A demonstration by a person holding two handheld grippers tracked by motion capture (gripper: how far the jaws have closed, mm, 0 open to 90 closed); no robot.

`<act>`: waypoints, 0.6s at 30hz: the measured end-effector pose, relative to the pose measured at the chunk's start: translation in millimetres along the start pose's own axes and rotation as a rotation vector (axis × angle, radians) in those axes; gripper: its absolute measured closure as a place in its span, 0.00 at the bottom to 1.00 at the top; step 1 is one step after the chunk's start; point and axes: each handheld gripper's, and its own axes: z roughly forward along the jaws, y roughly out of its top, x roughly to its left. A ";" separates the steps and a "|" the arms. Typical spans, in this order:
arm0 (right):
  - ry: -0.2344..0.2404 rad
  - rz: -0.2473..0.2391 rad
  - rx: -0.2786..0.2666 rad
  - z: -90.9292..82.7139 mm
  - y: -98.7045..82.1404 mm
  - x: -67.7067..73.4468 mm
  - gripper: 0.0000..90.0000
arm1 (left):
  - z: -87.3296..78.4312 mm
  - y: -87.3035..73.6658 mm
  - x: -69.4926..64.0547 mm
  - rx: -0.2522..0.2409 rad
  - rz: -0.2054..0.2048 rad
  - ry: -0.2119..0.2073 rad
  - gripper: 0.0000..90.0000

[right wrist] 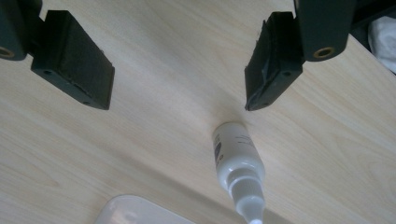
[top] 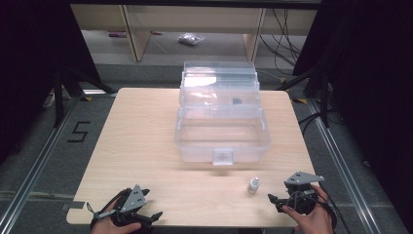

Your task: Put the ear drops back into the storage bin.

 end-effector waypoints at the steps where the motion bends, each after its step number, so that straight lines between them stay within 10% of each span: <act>1: 0.004 0.006 0.014 -0.6 0.9 1.0 0.28 | 0.3 0.0 0.1 0.001 0.001 0.002 0.18; 18: 0.027 -0.059 0.075 -1.7 22.4 9.1 0.29 | 0.4 0.1 0.4 0.004 0.005 0.007 0.18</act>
